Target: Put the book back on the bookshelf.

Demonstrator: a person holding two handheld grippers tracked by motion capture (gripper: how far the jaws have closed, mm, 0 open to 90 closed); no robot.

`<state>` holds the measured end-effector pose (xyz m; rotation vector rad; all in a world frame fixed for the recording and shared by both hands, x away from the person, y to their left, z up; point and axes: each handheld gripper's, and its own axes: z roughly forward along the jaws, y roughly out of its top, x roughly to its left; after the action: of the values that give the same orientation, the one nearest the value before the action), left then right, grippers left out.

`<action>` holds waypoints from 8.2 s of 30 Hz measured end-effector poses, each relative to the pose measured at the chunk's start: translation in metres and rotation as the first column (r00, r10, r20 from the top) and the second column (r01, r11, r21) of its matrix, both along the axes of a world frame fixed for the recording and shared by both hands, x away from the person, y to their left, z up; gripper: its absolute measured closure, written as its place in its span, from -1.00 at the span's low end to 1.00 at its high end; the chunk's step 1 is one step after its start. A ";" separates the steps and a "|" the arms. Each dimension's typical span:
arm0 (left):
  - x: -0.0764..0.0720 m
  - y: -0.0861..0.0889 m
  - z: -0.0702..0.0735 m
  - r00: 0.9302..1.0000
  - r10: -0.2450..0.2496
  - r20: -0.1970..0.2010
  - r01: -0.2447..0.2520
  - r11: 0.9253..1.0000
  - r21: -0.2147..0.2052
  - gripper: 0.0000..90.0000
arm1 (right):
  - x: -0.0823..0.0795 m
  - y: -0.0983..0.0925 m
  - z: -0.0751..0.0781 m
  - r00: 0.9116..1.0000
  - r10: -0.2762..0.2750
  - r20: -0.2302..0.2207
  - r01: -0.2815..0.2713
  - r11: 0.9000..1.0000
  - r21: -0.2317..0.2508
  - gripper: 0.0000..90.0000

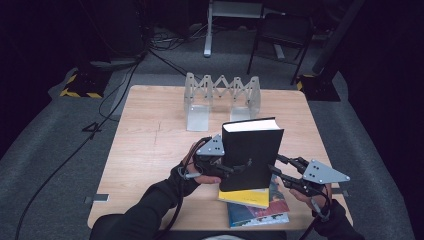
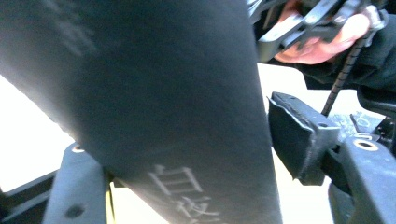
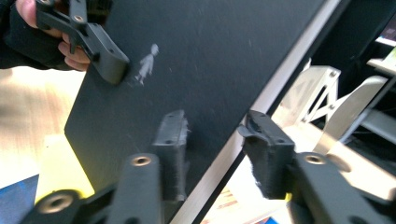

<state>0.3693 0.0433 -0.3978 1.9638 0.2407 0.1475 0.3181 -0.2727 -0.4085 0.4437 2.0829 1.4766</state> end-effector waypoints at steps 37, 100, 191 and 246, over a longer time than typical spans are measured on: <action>0.012 -0.008 0.029 0.996 -0.016 0.090 0.026 0.993 -0.112 0.06 | 0.029 0.012 -0.002 0.991 -0.017 -0.136 0.029 0.996 0.090 -0.29; 0.023 -0.005 0.041 0.987 0.134 0.086 -0.126 0.988 -0.092 0.15 | 0.021 -0.107 -0.095 0.823 -0.386 -0.418 0.307 0.920 -0.245 -0.41; 0.109 0.063 -0.011 0.501 0.865 0.034 -0.857 0.502 -0.114 0.14 | 0.022 -0.108 -0.096 0.825 -0.369 -0.429 0.288 0.926 -0.244 -0.37; 0.069 0.073 -0.092 0.485 0.873 -0.054 -0.872 0.487 0.042 0.13 | 0.020 -0.108 -0.096 0.827 -0.369 -0.424 0.287 0.926 -0.246 -0.37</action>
<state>0.4383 0.1165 -0.4900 1.6620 1.3089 0.7556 0.3382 -0.3809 -0.5041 1.1213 2.3128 1.0423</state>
